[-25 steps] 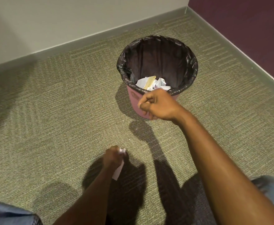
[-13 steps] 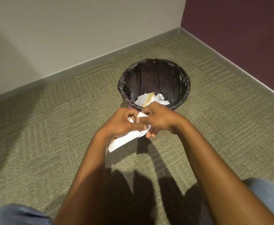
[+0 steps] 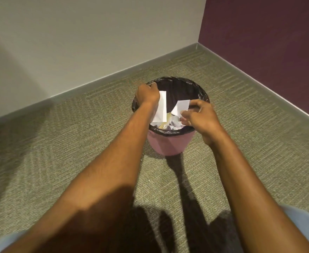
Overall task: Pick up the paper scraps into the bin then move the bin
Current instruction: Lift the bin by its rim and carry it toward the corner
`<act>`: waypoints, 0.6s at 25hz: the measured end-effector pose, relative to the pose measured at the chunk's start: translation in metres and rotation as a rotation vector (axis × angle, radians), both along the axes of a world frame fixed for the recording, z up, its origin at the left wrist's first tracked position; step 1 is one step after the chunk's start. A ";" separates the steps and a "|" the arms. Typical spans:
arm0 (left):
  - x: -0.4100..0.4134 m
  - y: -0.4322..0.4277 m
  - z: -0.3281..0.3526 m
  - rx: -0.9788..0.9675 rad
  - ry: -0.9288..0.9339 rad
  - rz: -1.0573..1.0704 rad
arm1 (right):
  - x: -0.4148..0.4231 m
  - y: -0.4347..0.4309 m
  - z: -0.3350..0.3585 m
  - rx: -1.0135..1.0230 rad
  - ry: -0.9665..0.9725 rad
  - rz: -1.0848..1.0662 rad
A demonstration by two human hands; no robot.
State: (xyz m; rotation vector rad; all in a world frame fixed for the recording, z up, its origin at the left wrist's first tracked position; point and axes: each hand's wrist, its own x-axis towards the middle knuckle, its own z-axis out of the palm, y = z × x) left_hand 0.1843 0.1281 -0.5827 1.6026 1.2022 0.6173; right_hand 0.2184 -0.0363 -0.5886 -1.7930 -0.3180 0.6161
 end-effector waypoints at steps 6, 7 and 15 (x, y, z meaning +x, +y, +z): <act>-0.005 0.018 -0.020 0.144 -0.001 -0.070 | 0.007 -0.005 -0.011 -0.010 -0.069 -0.107; -0.010 0.023 -0.022 0.197 0.002 -0.043 | 0.009 -0.005 -0.011 -0.013 -0.103 -0.160; -0.042 0.063 -0.053 0.154 0.222 0.157 | 0.037 -0.013 -0.038 -0.312 -0.185 -0.413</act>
